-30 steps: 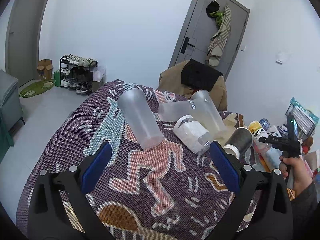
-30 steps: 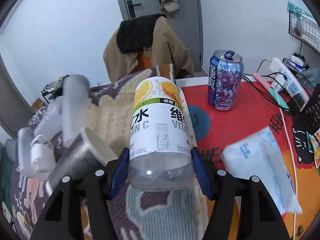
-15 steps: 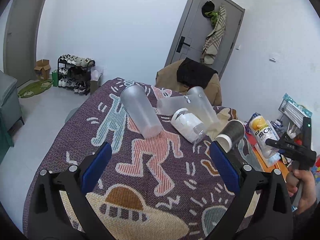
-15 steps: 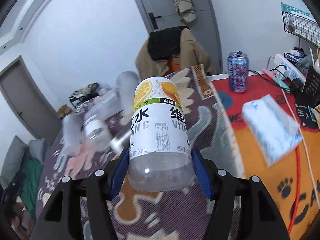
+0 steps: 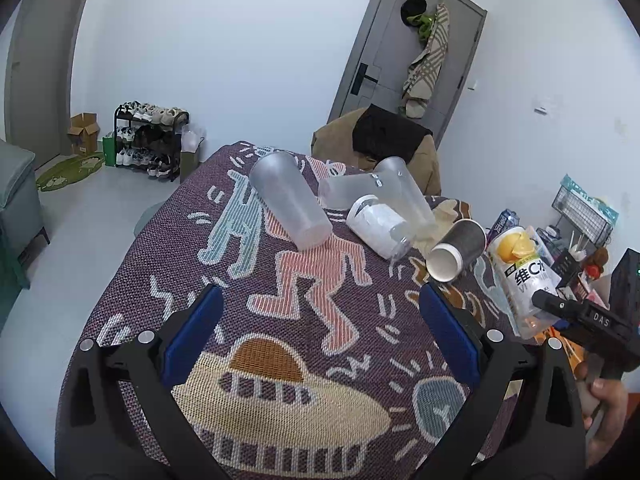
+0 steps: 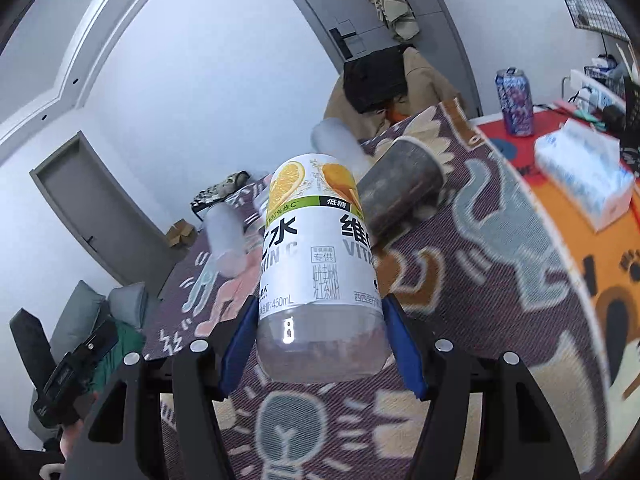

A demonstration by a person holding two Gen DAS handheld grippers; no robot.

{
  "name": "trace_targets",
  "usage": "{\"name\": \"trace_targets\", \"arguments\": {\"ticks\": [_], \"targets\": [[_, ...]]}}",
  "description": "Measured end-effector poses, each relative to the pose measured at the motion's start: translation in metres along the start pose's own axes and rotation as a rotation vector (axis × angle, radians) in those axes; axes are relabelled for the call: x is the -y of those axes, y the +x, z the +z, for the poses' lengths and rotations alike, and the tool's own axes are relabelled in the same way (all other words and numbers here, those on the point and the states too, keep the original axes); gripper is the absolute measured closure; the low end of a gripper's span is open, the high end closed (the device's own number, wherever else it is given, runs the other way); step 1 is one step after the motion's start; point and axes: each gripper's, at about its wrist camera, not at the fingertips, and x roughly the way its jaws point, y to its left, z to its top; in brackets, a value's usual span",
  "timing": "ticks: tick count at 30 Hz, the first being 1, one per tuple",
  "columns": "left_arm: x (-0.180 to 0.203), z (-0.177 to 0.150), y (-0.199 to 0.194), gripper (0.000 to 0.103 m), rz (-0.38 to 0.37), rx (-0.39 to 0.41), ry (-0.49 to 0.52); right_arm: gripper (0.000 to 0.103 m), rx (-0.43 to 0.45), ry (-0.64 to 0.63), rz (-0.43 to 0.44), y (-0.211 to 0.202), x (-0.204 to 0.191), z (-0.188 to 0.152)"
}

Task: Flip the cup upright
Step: 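Rotate the right tool to turn the held cup open end up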

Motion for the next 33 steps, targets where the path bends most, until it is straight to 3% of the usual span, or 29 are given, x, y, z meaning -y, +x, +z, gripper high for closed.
{"name": "trace_targets", "arguments": {"ticks": [16, 29, 32, 33], "targets": [[-0.016, -0.021, -0.013, 0.006, 0.018, -0.032, 0.010, 0.041, -0.020, 0.041, 0.021, 0.013, -0.040, -0.062], [-0.010, -0.027, -0.013, 0.006, -0.004, -0.062, 0.030, 0.040, -0.089, 0.101, 0.050, 0.032, -0.035, -0.089], [-0.002, -0.025, -0.009, 0.006, -0.023, -0.067, 0.034, 0.021, -0.069, 0.112, 0.072, 0.026, -0.027, -0.086], [0.001, -0.024, -0.008, 0.006, -0.030, -0.069, 0.036, 0.021, -0.056, 0.113, 0.073, 0.022, -0.025, -0.085]]}}
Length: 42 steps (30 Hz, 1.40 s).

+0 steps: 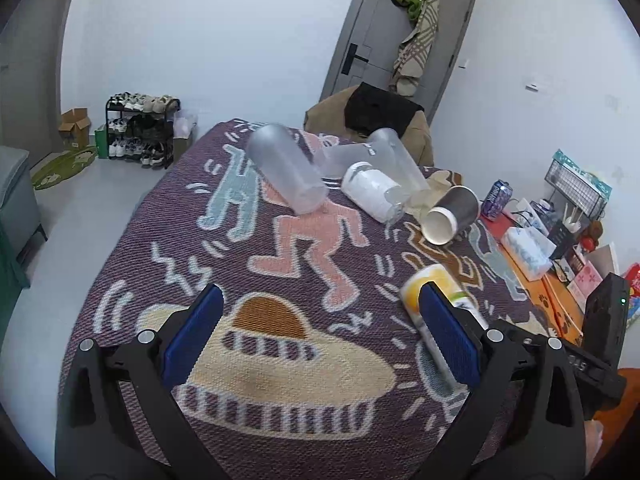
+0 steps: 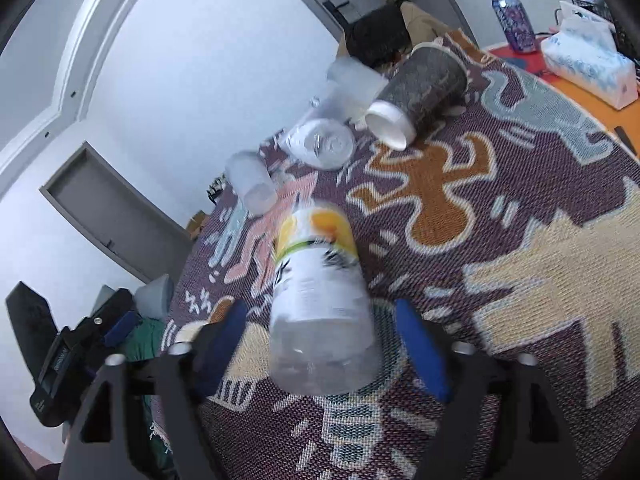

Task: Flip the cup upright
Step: 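Rotate the right tool to turn the held cup open end up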

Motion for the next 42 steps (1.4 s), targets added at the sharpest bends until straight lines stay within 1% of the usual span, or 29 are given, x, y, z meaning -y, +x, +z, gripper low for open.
{"name": "trace_targets", "arguments": {"ticks": [3, 7, 10, 13, 15, 18, 20, 22, 25, 28, 31, 34, 36, 38, 42], "targets": [[0.013, 0.004, 0.007, 0.006, -0.035, -0.008, 0.013, 0.020, 0.033, 0.004, 0.005, -0.014, 0.008, 0.006], [0.030, 0.008, 0.019, 0.006, -0.080, -0.019, 0.034, 0.019, 0.058, 0.021, -0.012, -0.028, 0.022, 0.011], [0.041, 0.009, 0.031, 0.006, -0.129, -0.052, 0.028, 0.018, 0.074, 0.028, -0.031, -0.039, 0.032, 0.012], [0.050, 0.009, 0.046, 0.006, -0.187, -0.103, 0.012, 0.014, 0.088, 0.030, -0.048, -0.049, 0.041, 0.013], [0.055, 0.009, 0.057, 0.006, -0.218, -0.141, -0.002, 0.014, 0.095, 0.032, -0.063, -0.053, 0.045, 0.014], [0.060, 0.009, 0.072, 0.006, -0.251, -0.194, -0.032, 0.014, 0.097, 0.040, -0.082, -0.057, 0.052, 0.013], [0.062, 0.008, 0.081, 0.006, -0.283, -0.228, -0.059, 0.010, 0.103, 0.038, -0.103, -0.060, 0.057, 0.013], [0.065, 0.007, 0.090, 0.006, -0.311, -0.263, -0.081, 0.008, 0.112, 0.031, -0.126, -0.063, 0.060, 0.013], [0.068, 0.005, 0.107, 0.006, -0.344, -0.317, -0.121, 0.008, 0.120, 0.016, -0.159, -0.067, 0.063, 0.013], [0.070, 0.004, 0.122, 0.011, -0.367, -0.363, -0.160, 0.008, 0.122, 0.013, -0.180, -0.070, 0.067, 0.011], [0.075, 0.002, 0.137, 0.012, -0.386, -0.405, -0.177, 0.008, 0.121, 0.021, -0.192, -0.071, 0.072, 0.010], [0.079, -0.001, 0.150, 0.012, -0.385, -0.447, -0.190, 0.008, 0.122, 0.036, -0.205, -0.074, 0.079, 0.009], [0.083, -0.002, 0.156, 0.013, -0.359, -0.464, -0.178, 0.008, 0.124, 0.041, -0.211, -0.076, 0.082, 0.008], [0.086, -0.005, 0.165, 0.015, -0.360, -0.494, -0.184, 0.008, 0.127, 0.045, -0.217, -0.078, 0.084, 0.007], [0.083, -0.010, 0.179, 0.025, -0.363, -0.546, -0.222, 0.008, 0.122, 0.049, -0.220, -0.077, 0.087, 0.005]]}}
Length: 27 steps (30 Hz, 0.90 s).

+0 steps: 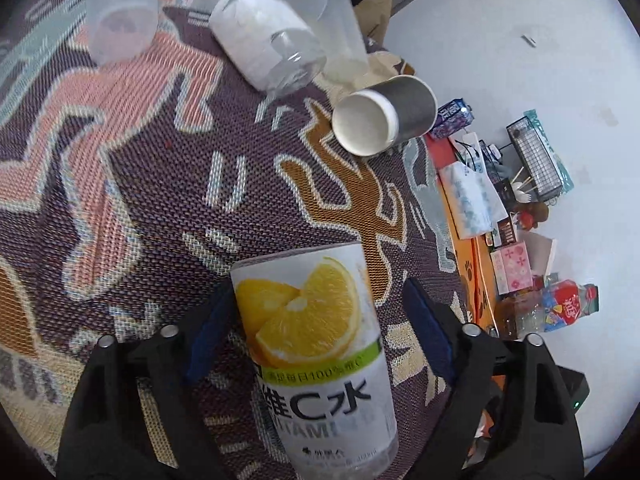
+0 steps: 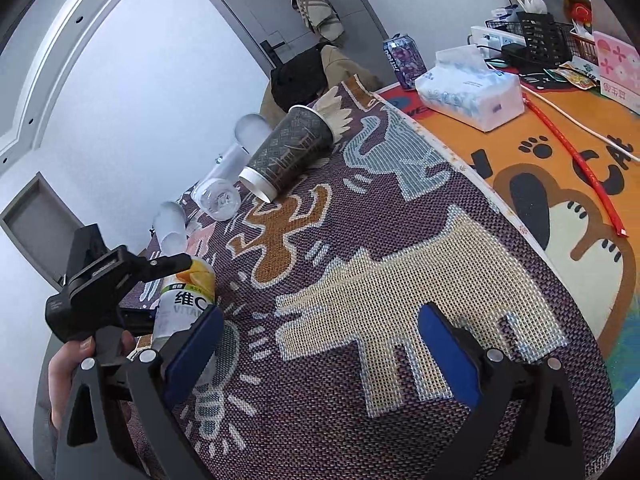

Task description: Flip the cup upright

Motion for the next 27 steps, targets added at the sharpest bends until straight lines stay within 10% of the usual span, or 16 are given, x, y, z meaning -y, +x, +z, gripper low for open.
{"name": "trace_targets", "arguments": {"ticks": [2, 13, 27], "targets": [[-0.003, 0.001, 0.002, 0.038, -0.007, -0.016, -0.018, 0.008, -0.003, -0.004, 0.003, 0.000, -0.001, -0.002], [0.028, -0.014, -0.044, 0.040, 0.007, 0.092, 0.155, 0.008, -0.004, -0.018, 0.018, 0.002, -0.008, -0.007], [0.087, -0.050, -0.081, 0.041, 0.213, 0.276, 0.486, 0.008, 0.015, -0.045, 0.012, -0.002, -0.015, -0.010]]}}
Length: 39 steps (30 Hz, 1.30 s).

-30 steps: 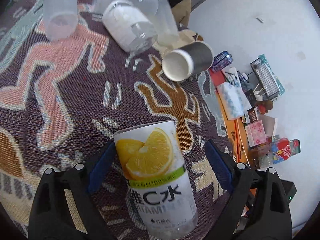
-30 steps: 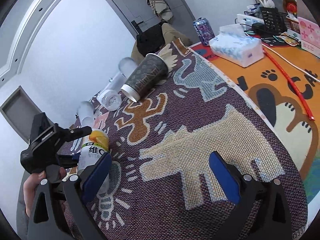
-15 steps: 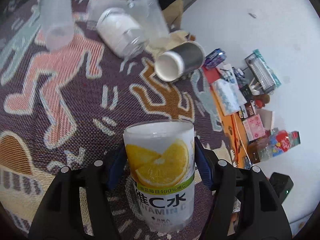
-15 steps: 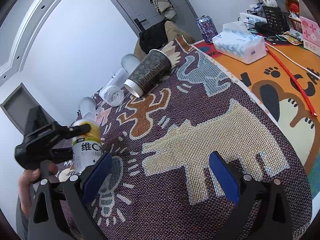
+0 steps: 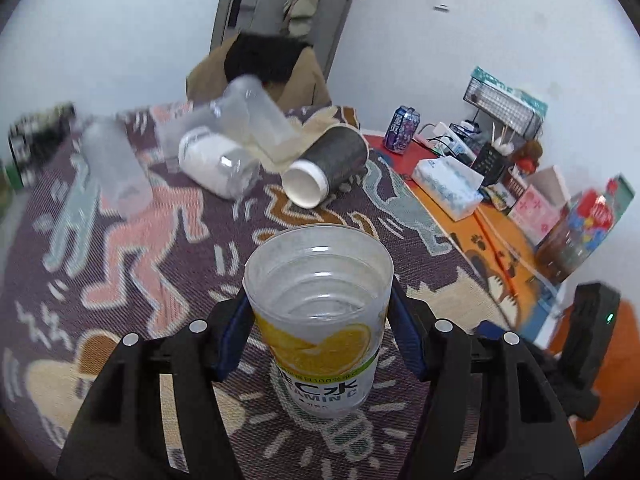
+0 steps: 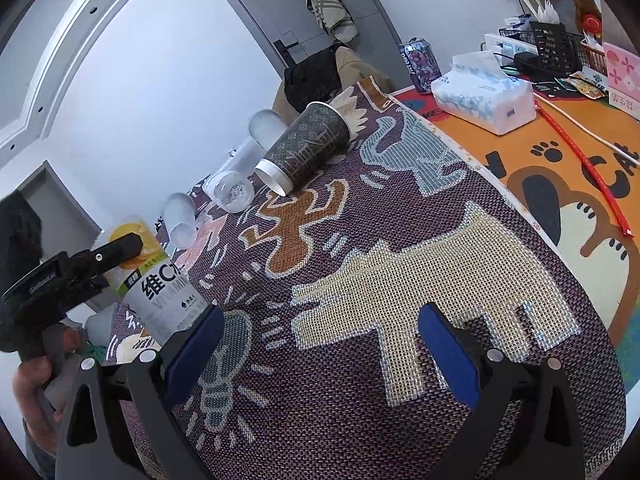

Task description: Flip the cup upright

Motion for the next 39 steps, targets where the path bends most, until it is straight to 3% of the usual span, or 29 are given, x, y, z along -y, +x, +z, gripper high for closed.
{"name": "trace_targets", "arguments": {"ticks": [11, 19, 21, 23, 39], "targets": [[0.027, -0.013, -0.004, 0.040, 0.122, 0.121, 0.142, 0.008, 0.007, -0.013, -0.015, -0.002, -0.001, -0.003], [0.038, -0.030, 0.000, 0.039, 0.093, 0.118, 0.176, 0.008, 0.007, -0.004, -0.022, -0.001, 0.001, -0.006], [0.037, -0.032, 0.000, 0.019, 0.079, 0.105, 0.163, 0.008, 0.007, -0.006, -0.022, -0.001, 0.001, -0.007], [0.034, -0.034, -0.004, 0.013, 0.066, 0.114, 0.144, 0.008, 0.007, -0.005, -0.021, -0.001, 0.000, -0.008], [0.029, -0.043, -0.045, 0.006, 0.060, 0.168, 0.108, 0.008, 0.046, -0.054, -0.009, -0.021, -0.018, -0.009]]}}
